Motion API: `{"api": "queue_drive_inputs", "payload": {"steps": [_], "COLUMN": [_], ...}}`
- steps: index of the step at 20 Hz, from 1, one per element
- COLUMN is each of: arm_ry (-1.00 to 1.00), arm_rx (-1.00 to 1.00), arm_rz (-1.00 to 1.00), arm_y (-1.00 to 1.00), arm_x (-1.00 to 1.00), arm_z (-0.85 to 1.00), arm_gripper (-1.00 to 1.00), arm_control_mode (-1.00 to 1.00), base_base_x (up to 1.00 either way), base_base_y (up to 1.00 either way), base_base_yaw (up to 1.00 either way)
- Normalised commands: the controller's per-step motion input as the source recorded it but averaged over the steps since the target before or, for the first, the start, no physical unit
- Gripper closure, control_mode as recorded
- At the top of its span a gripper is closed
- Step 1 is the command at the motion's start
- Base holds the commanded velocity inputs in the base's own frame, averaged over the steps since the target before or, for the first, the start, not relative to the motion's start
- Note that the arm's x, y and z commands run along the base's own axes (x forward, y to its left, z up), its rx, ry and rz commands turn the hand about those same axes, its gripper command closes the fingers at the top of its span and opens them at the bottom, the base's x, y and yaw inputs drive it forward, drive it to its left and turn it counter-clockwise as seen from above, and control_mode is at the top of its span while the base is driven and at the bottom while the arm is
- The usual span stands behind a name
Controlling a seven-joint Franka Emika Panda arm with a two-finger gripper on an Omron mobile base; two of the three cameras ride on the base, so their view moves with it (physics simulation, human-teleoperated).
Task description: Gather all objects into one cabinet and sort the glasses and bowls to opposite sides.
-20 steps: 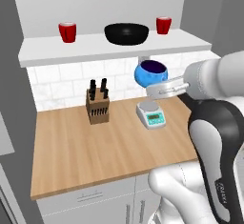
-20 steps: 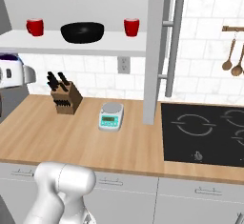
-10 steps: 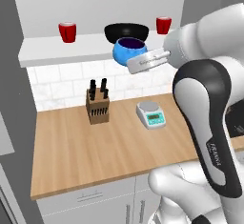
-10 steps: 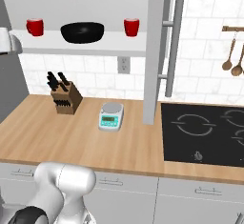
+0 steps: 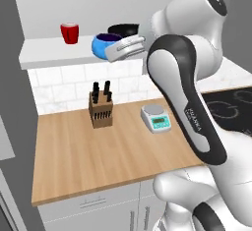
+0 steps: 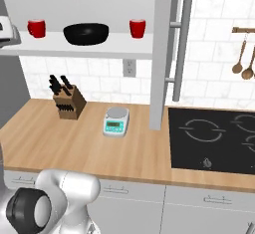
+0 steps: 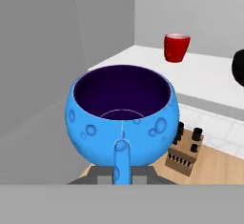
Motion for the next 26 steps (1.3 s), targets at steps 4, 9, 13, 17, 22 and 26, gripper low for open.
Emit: {"api": "queue_drive_inputs", "payload": {"steps": [4, 9, 13, 17, 22, 26], "arm_ry": [0.03, 0.01, 0.02, 0.03, 0.10, 0.04], "arm_rx": [0.00, 0.00, 0.00, 0.00, 0.00, 0.00], "arm_rz": [0.03, 0.00, 0.00, 0.00, 0.00, 0.00], "arm_y": [0.16, 0.29, 0.40, 0.39, 0.40, 0.26], "arm_x": [0.49, 0.28, 0.38, 0.36, 0.51, 0.58], "arm_z": [-0.22, -0.42, -0.03, 0.00, 0.00, 0.00], "arm_gripper": [1.00, 1.00, 1.00, 1.00, 1.00, 1.00], "arm_control_mode": [-1.00, -1.00, -1.00, -1.00, -1.00, -1.00], "base_base_x": [0.00, 0.00, 0.00, 0.00, 0.00, 0.00], "base_base_y": [0.00, 0.00, 0.00, 0.00, 0.00, 0.00], "base_base_yaw": [0.00, 0.00, 0.00, 0.00, 0.00, 0.00]}}
